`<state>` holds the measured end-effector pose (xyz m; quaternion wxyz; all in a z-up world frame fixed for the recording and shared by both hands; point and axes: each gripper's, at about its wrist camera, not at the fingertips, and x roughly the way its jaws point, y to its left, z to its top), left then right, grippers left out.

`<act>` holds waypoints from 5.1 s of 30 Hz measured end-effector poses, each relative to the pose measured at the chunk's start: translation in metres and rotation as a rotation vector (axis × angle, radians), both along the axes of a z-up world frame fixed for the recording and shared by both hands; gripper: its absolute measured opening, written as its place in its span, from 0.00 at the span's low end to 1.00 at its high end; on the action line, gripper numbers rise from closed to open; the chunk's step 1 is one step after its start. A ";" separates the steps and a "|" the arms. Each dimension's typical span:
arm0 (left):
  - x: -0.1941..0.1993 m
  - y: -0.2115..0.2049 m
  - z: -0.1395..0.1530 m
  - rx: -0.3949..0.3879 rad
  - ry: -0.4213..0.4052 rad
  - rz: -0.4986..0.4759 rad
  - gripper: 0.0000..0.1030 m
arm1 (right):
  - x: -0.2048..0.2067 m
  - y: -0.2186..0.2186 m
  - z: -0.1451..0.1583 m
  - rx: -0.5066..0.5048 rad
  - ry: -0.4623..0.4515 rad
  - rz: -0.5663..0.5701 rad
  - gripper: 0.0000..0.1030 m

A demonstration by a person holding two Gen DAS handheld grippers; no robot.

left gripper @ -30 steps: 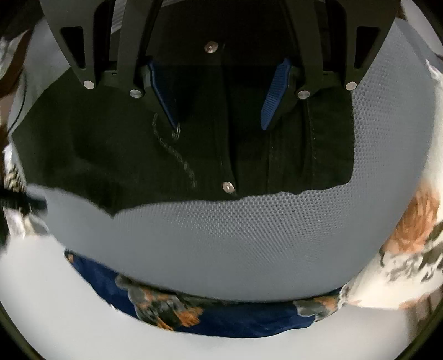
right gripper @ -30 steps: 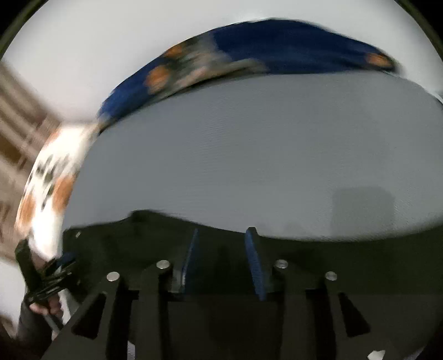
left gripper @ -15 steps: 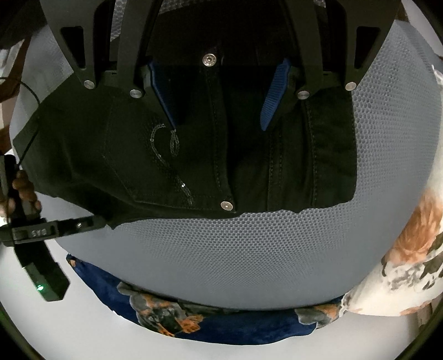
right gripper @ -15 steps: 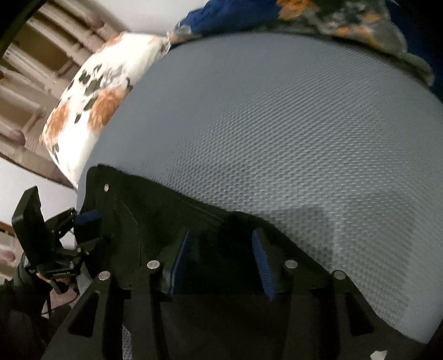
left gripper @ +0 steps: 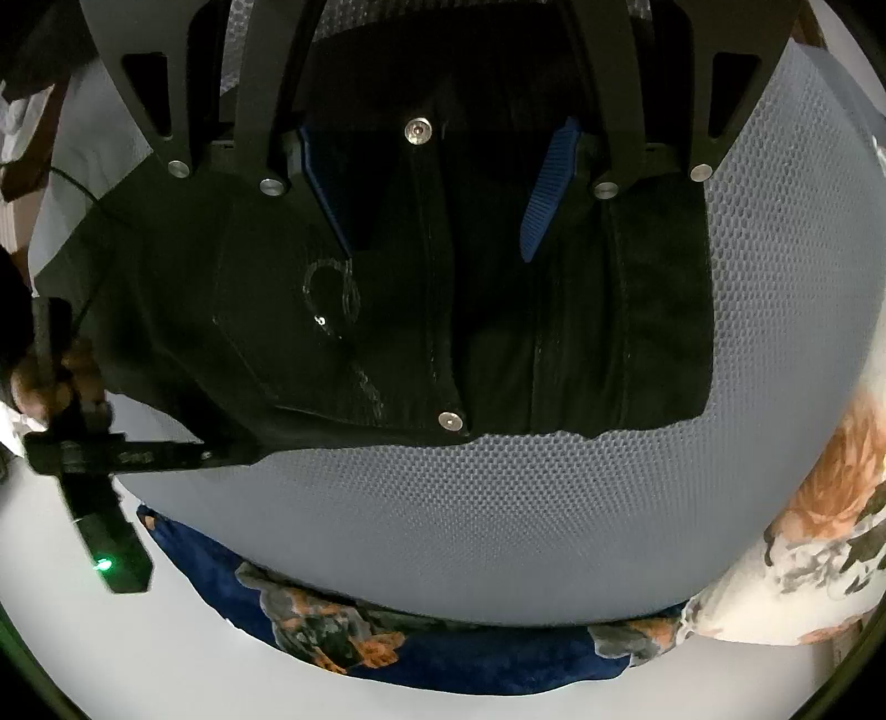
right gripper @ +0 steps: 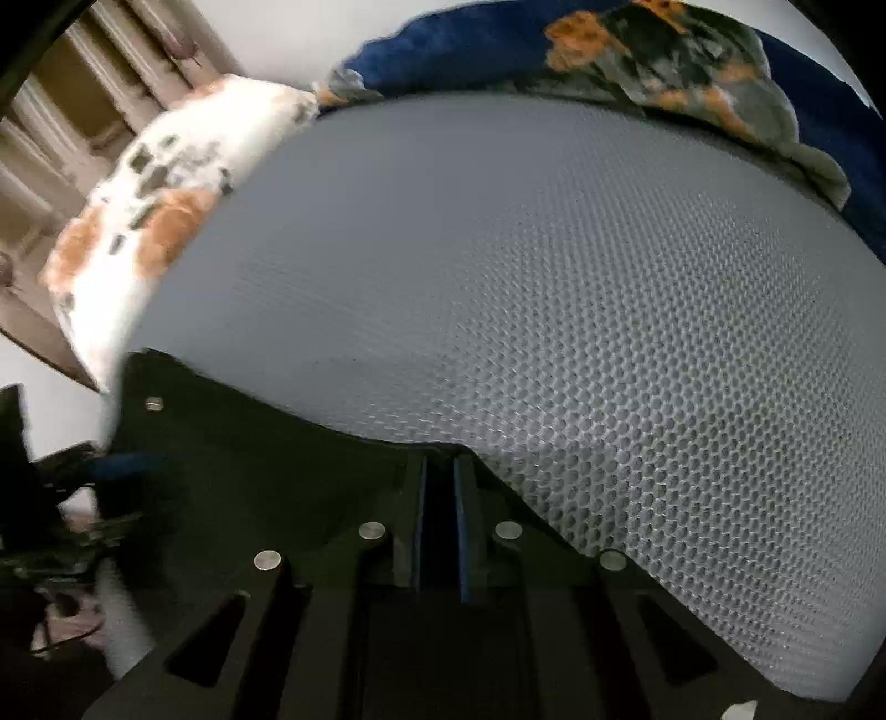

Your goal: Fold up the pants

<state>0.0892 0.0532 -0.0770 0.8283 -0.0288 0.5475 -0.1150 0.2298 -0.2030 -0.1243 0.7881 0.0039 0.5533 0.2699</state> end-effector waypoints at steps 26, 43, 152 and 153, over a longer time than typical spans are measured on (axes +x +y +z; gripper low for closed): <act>0.059 0.016 0.008 0.069 -0.051 0.031 0.59 | -0.043 -0.068 0.014 -0.112 -0.048 -0.314 0.32; 0.035 0.006 0.030 0.103 -0.141 0.020 0.58 | -0.094 -0.095 0.027 0.012 -0.065 -0.420 0.36; -0.013 -0.071 0.033 -0.177 -0.122 -0.056 0.62 | -0.132 -0.043 0.005 0.173 0.139 -0.166 0.11; -0.013 -0.072 0.033 -0.183 -0.120 -0.062 0.61 | -0.132 -0.038 0.003 0.155 0.132 -0.161 0.14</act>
